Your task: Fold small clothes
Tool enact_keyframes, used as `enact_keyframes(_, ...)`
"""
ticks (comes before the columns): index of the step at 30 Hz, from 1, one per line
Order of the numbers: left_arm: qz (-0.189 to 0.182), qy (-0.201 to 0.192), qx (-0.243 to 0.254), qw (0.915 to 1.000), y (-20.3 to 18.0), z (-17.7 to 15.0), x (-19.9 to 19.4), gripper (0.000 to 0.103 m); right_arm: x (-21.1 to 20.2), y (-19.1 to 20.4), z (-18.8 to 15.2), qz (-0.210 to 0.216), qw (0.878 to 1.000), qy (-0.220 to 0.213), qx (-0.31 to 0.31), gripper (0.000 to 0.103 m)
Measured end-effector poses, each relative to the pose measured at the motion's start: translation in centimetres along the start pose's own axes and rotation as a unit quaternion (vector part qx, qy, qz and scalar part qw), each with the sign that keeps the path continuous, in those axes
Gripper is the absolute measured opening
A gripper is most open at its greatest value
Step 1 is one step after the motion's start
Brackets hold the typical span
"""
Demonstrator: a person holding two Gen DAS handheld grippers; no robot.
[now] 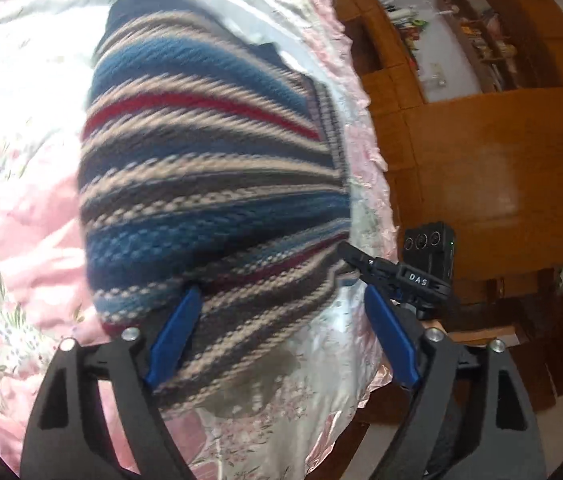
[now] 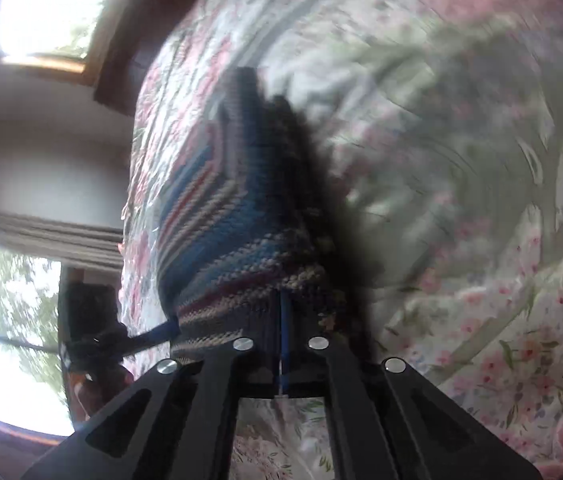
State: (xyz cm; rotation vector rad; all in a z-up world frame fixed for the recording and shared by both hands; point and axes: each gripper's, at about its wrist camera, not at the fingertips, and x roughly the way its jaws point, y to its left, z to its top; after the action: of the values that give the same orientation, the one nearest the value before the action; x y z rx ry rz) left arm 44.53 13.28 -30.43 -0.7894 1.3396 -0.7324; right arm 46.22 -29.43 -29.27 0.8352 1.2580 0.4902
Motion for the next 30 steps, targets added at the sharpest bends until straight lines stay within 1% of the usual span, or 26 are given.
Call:
enact_keyframes(1,-0.010,-0.004,-0.019,0.9998,1.1,-0.4,0.0,0.067,-0.1,0.0,-0.2,0.007,1.000,0.000,0.003,0.000)
enact_keyframes(3,-0.005,-0.013,-0.012,0.9998,1.4,-1.1,-0.3,0.065,-1.3,1.5,-1.1,-0.013,0.999,-0.019,-0.030,0.001)
enact_keyframes(4,-0.002,-0.012,-0.007,0.9999,1.3,-1.3,-0.4,0.066,-1.8,2.8,-1.6,-0.014,0.998,-0.031,-0.050,0.007)
enact_keyframes(5,0.000,-0.013,-0.003,0.9999,1.3,-1.4,-0.7,0.066,-1.9,4.1,-2.3,-0.002,0.997,-0.034,-0.069,0.009)
enact_keyframes(6,-0.004,-0.015,-0.006,0.9999,1.4,-1.4,-1.0,0.070,-1.5,5.4,-2.8,0.019,0.996,-0.029,-0.084,0.012)
enact_keyframes(7,-0.012,-0.018,-0.010,0.9997,1.4,-1.5,-1.3,0.077,-0.6,6.5,-3.3,0.027,0.995,-0.020,-0.096,0.014)
enact_keyframes(8,-0.017,-0.020,-0.010,0.9996,1.4,-1.5,-1.7,0.080,0.5,7.2,-3.6,0.028,0.994,-0.009,-0.106,0.015)
enact_keyframes(9,-0.014,-0.022,-0.008,0.9996,1.2,-1.6,-2.0,0.083,2.0,7.4,-3.9,0.018,0.994,0.006,-0.109,0.017)
enact_keyframes(10,-0.009,-0.022,-0.006,0.9997,1.0,-1.7,-2.3,0.084,3.6,6.9,-4.1,-0.007,0.994,0.023,-0.103,0.018)
enact_keyframes(11,-0.008,-0.022,-0.007,0.9997,0.8,-1.7,-2.6,0.085,4.8,6.1,-4.5,-0.029,0.995,0.035,-0.092,0.016)
enact_keyframes(12,-0.008,-0.023,-0.008,0.9997,0.5,-1.5,-3.1,0.086,5.6,5.6,-5.0,-0.044,0.993,0.053,-0.092,0.010)
enact_keyframes(14,-0.015,-0.034,-0.001,0.9993,-0.1,-1.0,-4.5,0.088,5.0,6.0,-5.8,-0.049,0.990,0.070,-0.109,0.010)
enact_keyframes(15,-0.019,-0.041,0.003,0.9990,-0.4,-0.5,-5.1,0.089,4.1,6.5,-5.8,-0.043,0.990,0.073,-0.116,0.015)
enact_keyframes(16,-0.022,-0.048,0.009,0.9986,-0.7,0.1,-5.7,0.090,3.1,7.1,-5.6,-0.035,0.989,0.065,-0.126,0.019)
enact_keyframes(17,-0.023,-0.053,0.016,0.9982,-0.9,0.7,-6.2,0.090,1.9,7.7,-4.9,-0.030,0.990,0.050,-0.132,0.020)
enact_keyframes(18,-0.024,-0.056,0.020,0.9979,-1.2,1.5,-6.4,0.090,0.9,8.2,-3.8,-0.021,0.991,0.030,-0.130,0.023)
enact_keyframes(19,-0.029,-0.057,0.021,0.9977,-1.4,2.4,-6.5,0.090,0.2,8.5,-2.5,-0.012,0.992,0.012,-0.124,0.029)
enact_keyframes(20,-0.040,-0.057,0.020,0.9973,-1.7,3.3,-6.4,0.090,-0.2,8.4,-1.2,-0.004,0.994,-0.002,-0.113,0.031)
enact_keyframes(22,-0.084,-0.047,0.011,0.9953,-1.8,4.7,-5.4,0.090,0.1,7.7,1.3,0.018,0.997,-0.007,-0.081,0.032)
enact_keyframes(23,-0.097,-0.042,0.005,0.9944,-1.6,5.3,-4.8,0.090,0.4,7.4,2.5,0.025,0.997,-0.011,-0.069,0.032)
enact_keyframes(25,-0.108,-0.040,0.003,0.9933,-1.2,6.2,-3.7,0.090,1.3,6.9,4.7,0.042,0.998,-0.012,-0.051,0.033)
enact_keyframes(26,-0.121,-0.037,-0.007,0.9920,-0.7,6.4,-3.0,0.090,1.9,6.5,5.5,0.060,0.997,-0.008,-0.037,0.035)
enact_keyframes(27,-0.124,-0.034,-0.018,0.9915,0.0,6.4,-2.3,0.090,2.8,6.0,6.2,0.062,0.998,-0.003,-0.027,0.037)
enact_keyframes(28,-0.109,-0.029,-0.022,0.9934,0.9,6.3,-1.6,0.081,3.4,5.4,6.9,0.034,0.999,-0.003,-0.028,0.032)
enact_keyframes(29,-0.093,-0.027,-0.018,0.9951,1.7,6.1,-1.1,0.073,3.8,4.4,7.3,0.011,1.000,0.000,-0.030,0.020)
enact_keyframes(30,-0.087,-0.029,-0.018,0.9956,2.3,6.1,-0.9,0.059,4.1,3.0,7.8,-0.008,1.000,0.006,-0.017,0.000)
